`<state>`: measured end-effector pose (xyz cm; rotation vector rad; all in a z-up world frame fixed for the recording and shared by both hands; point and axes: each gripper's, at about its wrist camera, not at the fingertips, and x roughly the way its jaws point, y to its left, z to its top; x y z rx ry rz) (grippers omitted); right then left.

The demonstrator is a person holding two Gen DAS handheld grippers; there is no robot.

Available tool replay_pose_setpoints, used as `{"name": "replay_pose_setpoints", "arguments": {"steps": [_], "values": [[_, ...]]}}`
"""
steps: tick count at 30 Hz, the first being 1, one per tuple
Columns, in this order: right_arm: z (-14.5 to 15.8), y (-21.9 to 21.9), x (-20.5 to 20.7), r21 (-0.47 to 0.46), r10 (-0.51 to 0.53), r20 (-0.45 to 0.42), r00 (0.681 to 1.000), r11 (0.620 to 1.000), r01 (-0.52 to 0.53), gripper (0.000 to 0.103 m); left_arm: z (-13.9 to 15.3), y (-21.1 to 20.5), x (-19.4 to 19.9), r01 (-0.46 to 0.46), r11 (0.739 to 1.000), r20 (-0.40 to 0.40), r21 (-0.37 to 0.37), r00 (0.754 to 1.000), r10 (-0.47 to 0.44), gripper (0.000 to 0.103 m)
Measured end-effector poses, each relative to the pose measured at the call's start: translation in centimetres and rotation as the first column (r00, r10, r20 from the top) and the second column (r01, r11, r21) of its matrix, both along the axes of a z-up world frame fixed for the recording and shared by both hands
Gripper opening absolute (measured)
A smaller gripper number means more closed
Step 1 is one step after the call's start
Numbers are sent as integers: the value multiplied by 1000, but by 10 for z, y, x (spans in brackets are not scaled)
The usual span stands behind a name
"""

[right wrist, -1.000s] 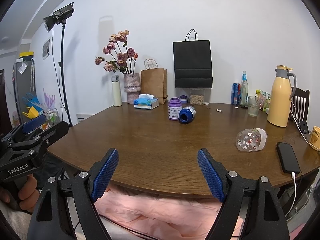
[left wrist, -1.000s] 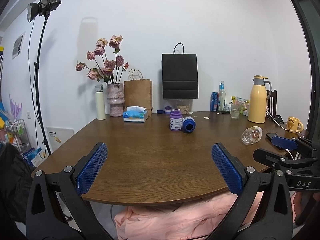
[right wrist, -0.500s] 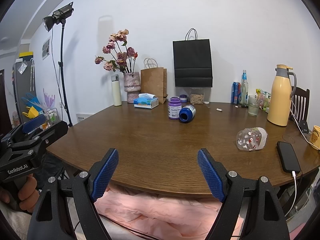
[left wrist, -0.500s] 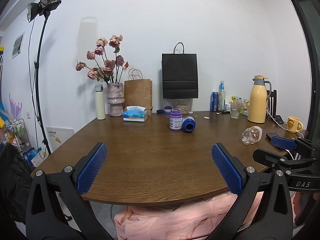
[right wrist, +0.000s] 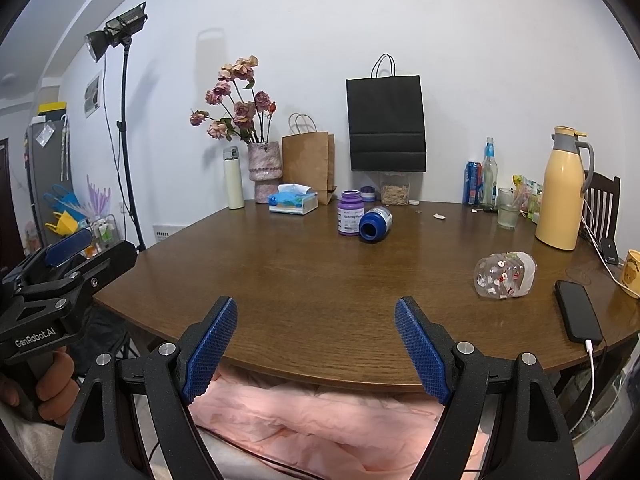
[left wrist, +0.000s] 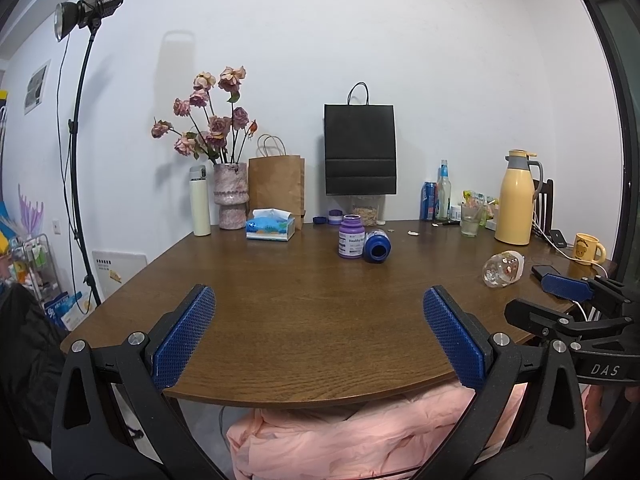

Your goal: Flip cup upright

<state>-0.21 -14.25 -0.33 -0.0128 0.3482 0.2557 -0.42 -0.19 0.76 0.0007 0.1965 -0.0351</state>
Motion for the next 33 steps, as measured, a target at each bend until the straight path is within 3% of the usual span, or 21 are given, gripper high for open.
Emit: {"name": "replay_pose_setpoints", "arguments": {"steps": [6,12,14,17,21,23,28,33], "values": [[-9,1,6,-3,-6,-27,1000,1000,6,86,-4,5,11,14,1000,-42,-22,999,-15,103],[-22,-5,44,-3,-23,-94,995,1000,23,86,-17,12,70,-17,1000,-172,-23,985,12,103],[-21,-7,72,-10,-27,-120,992,1000,26,86,-20,16,96,-14,999,-230,-47,973,3,103],[-15,-9,123,-32,-32,-162,986,999,27,86,-24,20,152,-29,997,-360,-67,933,3,103],[-11,-5,213,-88,-39,-258,965,996,16,85,-30,28,213,-30,995,-470,-94,883,-17,103],[-9,-5,257,-68,-11,-275,961,998,-8,85,-32,31,238,-38,995,-502,-90,865,-13,103],[-13,0,365,-78,-56,-354,934,996,30,85,-35,39,290,-53,993,-555,-102,832,-13,103],[-30,6,438,-66,-82,-439,895,996,59,85,-38,44,337,-71,994,-580,-79,814,12,103]]}}
